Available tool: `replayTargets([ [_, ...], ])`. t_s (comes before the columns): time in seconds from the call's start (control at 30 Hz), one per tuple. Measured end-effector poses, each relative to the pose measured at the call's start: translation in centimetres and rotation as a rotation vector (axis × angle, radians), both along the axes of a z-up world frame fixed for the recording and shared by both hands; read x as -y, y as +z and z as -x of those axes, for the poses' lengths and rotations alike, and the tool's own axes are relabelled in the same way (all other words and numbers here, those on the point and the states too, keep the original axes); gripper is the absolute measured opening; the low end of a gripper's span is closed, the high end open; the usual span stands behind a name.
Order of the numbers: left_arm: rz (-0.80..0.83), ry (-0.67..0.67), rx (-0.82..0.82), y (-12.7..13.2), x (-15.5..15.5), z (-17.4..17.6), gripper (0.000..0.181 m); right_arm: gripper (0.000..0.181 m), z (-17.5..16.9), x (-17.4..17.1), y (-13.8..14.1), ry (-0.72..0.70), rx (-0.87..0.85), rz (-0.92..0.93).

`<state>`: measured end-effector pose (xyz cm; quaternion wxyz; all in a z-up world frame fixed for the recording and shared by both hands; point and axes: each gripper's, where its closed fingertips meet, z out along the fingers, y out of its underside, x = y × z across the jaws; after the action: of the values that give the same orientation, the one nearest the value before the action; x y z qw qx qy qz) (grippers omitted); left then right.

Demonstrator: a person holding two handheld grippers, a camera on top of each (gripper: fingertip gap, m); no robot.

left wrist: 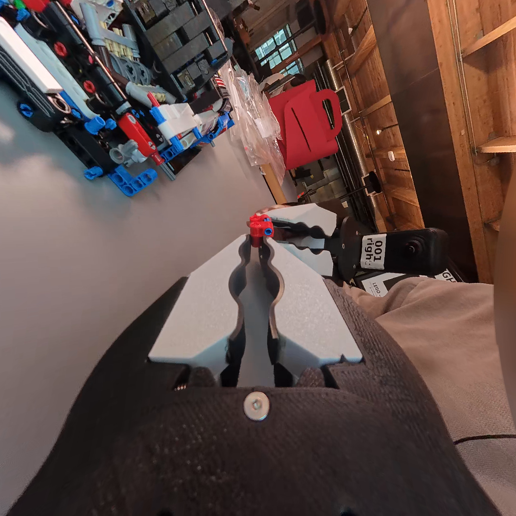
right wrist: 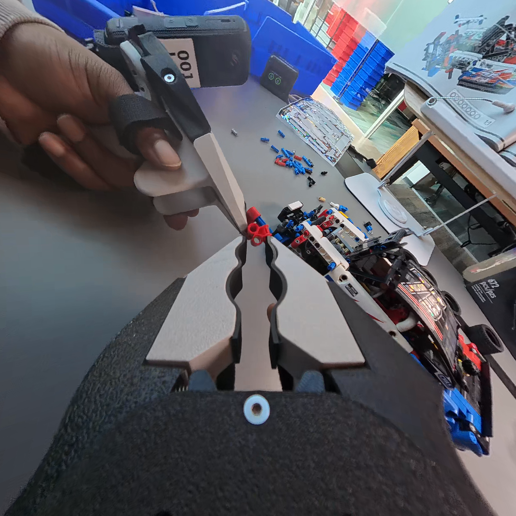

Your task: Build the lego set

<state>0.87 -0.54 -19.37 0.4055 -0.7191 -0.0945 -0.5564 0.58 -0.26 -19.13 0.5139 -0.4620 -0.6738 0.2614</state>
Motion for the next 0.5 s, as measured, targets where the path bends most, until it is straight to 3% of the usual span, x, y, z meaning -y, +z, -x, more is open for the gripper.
replayTargets([
  [0.5,0.108,-0.216,0.103,-0.6,1.5,-1.7,0.005,0.007,-1.8,1.3,-0.5,0.308,0.063,-0.283],
])
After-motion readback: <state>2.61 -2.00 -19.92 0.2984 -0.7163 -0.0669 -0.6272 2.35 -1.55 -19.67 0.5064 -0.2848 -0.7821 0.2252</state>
